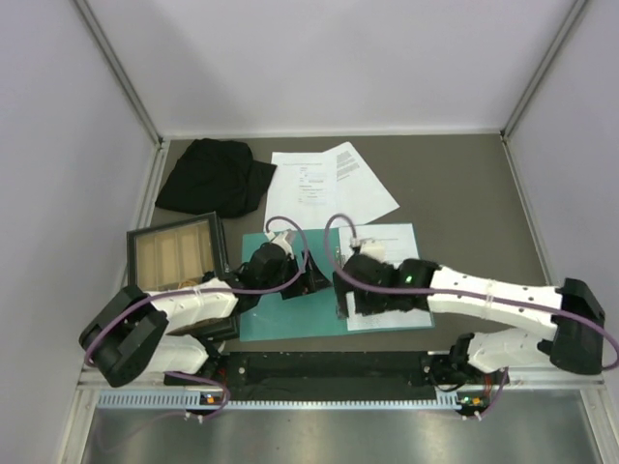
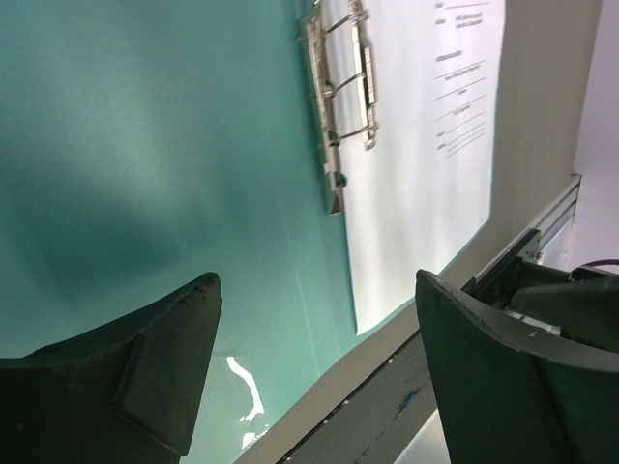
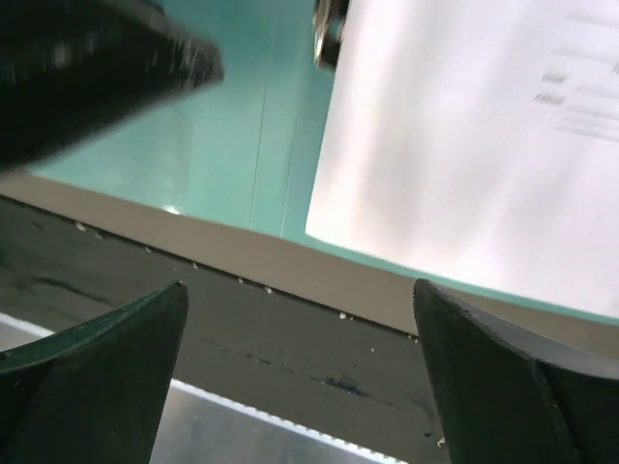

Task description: Put the files into the folder

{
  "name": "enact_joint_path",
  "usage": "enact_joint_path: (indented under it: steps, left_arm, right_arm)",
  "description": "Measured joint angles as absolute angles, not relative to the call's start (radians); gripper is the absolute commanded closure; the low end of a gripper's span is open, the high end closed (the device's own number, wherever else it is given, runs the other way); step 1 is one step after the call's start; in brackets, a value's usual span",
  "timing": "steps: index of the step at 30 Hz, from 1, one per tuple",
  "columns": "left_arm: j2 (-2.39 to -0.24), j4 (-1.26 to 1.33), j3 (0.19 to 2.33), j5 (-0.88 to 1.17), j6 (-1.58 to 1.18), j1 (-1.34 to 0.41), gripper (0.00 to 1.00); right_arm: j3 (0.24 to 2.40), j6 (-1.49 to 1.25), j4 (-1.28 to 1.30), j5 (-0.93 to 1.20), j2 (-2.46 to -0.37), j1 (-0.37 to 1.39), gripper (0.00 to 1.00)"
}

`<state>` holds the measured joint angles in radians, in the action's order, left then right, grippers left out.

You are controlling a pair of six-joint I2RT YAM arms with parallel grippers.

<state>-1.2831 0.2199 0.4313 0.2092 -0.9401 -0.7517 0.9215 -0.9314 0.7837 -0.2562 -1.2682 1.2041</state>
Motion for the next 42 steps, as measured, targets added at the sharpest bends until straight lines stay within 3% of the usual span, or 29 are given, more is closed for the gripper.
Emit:
enact_joint_path:
  steps: [7, 15, 23, 26, 28, 30, 35, 37, 42]
  left_arm:
    - [-1.285, 0.205, 0.485, 0.211, -0.923, -0.752, 0.13]
    - [-1.311, 0.155, 0.544, 0.211, -0.891, -0.741, 0.11]
    - [-1.456, 0.105, 0.84, 0.224, -0.818, -0.634, 0.15]
    - [-1.623, 0.118, 1.039, 0.253, -0.8, -0.594, 0.28]
    - [-1.744, 0.14, 1.158, 0.284, -0.794, -0.575, 0.45]
    - [-1.9, 0.179, 1.293, 0.328, -0.804, -0.555, 0.52]
    - [-2.188, 0.202, 1.513, 0.363, -0.818, -0.532, 0.52]
    - [-2.275, 0.2, 1.57, 0.363, -0.829, -0.525, 0.52]
    - [-2.348, 0.198, 1.64, 0.335, -0.866, -0.519, 0.52]
  right_arm:
    - [0.91, -0.755, 0.716, -0.158, -1.2, 0.693, 0.01]
    - [1.018, -0.56, 0.649, -0.053, -1.436, 0.317, 0.01]
    - [1.401, -0.444, 0.565, 0.044, -1.853, 0.202, 0.04]
    - [1.591, -0.403, 0.545, 0.084, -2.02, 0.196, 0.07]
    - [1.699, -0.381, 0.546, 0.108, -2.109, 0.196, 0.1]
    - [1.789, -0.358, 0.545, 0.124, -2.18, 0.196, 0.14]
    - [1.917, -0.311, 0.563, 0.153, -2.277, 0.196, 0.2]
    - [1.964, -0.295, 0.576, 0.157, -2.31, 0.196, 0.27]
    - [2.025, -0.267, 0.61, 0.17, -2.373, 0.2, 0.27]
